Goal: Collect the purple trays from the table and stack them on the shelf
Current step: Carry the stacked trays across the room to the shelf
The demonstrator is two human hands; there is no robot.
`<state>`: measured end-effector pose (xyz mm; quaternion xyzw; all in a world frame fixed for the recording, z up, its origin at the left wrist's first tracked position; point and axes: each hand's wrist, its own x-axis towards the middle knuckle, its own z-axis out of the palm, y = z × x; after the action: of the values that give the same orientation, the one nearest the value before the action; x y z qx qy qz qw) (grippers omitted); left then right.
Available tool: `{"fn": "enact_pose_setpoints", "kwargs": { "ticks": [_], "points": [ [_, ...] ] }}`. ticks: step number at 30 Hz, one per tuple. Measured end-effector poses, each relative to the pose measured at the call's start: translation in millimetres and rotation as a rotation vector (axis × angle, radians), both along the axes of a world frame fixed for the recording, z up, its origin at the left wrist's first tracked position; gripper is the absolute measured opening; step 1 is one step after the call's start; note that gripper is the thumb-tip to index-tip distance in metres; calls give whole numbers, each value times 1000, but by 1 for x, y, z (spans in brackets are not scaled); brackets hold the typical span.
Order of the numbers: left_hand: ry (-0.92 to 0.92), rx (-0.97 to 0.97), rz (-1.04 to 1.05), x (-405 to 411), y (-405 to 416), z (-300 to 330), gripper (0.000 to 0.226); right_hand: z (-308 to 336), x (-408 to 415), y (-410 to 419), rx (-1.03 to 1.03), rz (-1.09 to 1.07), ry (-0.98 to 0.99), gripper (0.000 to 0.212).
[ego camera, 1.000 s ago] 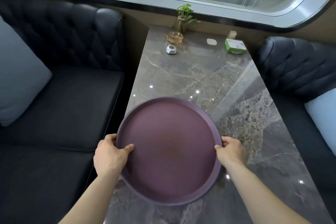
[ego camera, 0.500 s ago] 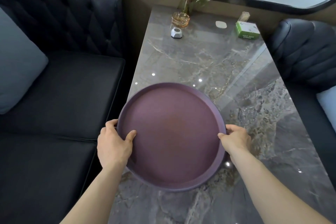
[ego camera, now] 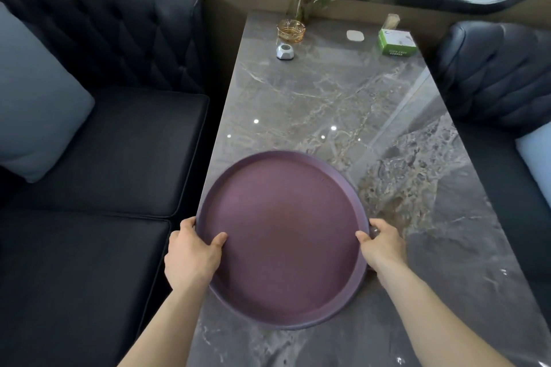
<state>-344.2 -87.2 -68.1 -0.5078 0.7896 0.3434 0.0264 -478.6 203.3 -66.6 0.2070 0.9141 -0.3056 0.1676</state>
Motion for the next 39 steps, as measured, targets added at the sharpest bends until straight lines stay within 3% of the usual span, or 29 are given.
{"fn": "enact_pose_setpoints", "kwargs": {
  "ticks": [16, 24, 30, 36, 39],
  "points": [
    [-112, 87, 7, 120, 85, 5, 73, -1, 137, 96, -74, -130, -84, 19],
    [-160, 177, 64, 180, 124, 2, 62, 10, 212, 145, -177, -172, -186, 50],
    [73, 265, 204, 204, 144, 4, 52, 20, 225, 175, -386, -228, -251, 37],
    [257, 319, 214, 198, 165, 41, 64, 63, 218, 183, -637, -293, -102, 25],
    [373, 407, 169, 184, 162, 74, 40, 97, 213, 188, -822, -288, -104, 32]
  ]
}}
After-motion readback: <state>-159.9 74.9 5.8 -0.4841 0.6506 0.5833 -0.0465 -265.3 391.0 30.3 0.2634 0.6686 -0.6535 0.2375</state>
